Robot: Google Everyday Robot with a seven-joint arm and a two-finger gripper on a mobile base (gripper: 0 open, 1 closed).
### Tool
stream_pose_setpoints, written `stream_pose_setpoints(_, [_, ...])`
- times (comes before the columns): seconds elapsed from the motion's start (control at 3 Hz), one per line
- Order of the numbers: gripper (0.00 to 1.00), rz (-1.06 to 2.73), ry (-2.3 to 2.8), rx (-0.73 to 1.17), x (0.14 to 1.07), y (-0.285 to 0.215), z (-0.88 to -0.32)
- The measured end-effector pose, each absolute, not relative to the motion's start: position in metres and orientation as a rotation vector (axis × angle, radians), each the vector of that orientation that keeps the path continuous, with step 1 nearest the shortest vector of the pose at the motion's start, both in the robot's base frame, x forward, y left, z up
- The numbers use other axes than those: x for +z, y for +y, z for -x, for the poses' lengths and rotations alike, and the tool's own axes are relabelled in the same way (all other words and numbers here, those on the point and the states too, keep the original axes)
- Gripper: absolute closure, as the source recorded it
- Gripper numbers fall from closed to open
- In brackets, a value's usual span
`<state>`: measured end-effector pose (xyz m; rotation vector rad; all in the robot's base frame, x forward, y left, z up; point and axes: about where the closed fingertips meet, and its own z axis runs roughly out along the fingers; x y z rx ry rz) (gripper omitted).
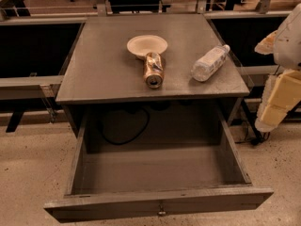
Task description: Close top drawer
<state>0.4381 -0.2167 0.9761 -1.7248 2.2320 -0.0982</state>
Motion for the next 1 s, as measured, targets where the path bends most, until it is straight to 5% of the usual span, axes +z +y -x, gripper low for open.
stream_pose_setpoints(1.0, [0.00,1.808,2.176,0.046,0.919,-0.197,-0.417])
